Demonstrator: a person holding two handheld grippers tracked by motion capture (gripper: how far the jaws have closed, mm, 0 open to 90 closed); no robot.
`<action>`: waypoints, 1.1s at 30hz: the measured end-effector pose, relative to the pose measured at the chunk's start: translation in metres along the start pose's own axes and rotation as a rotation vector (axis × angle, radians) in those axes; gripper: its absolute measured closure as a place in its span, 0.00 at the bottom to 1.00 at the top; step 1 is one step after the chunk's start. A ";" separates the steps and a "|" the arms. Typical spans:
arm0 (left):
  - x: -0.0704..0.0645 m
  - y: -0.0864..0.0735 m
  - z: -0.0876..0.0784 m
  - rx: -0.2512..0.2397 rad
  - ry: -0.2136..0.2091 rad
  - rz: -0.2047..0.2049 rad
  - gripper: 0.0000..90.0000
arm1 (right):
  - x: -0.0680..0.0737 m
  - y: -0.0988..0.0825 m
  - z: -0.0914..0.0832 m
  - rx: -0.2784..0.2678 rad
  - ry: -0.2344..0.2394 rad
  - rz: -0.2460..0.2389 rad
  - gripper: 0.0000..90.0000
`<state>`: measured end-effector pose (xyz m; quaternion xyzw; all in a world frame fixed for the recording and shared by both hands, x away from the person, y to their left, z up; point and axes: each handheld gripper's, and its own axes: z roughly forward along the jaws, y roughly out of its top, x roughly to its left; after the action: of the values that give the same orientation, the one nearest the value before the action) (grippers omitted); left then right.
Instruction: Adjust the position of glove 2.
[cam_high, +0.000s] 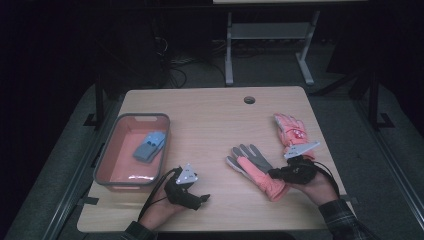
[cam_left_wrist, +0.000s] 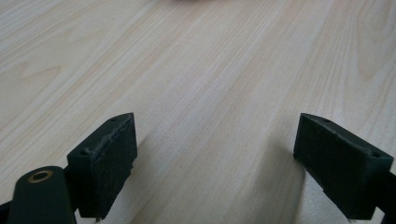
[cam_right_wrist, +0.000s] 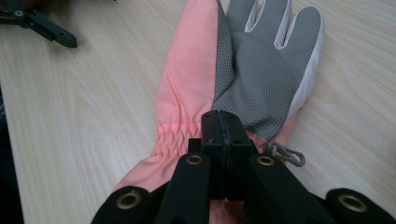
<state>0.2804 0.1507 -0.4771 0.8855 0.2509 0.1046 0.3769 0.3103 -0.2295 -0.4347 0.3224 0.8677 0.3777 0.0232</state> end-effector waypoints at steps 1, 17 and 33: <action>0.000 0.000 0.000 -0.001 0.000 0.000 0.14 | 0.000 0.001 -0.001 -0.005 0.003 0.005 0.96; 0.000 0.000 0.000 0.003 0.001 -0.001 0.14 | -0.047 0.031 -0.019 -0.072 -0.178 0.134 0.67; -0.001 0.001 0.001 0.002 0.000 0.000 0.14 | -0.112 0.038 -0.009 -0.004 -0.352 0.238 0.55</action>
<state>0.2808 0.1485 -0.4770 0.8858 0.2510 0.1044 0.3760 0.4166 -0.2812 -0.4256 0.4835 0.8053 0.3173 0.1304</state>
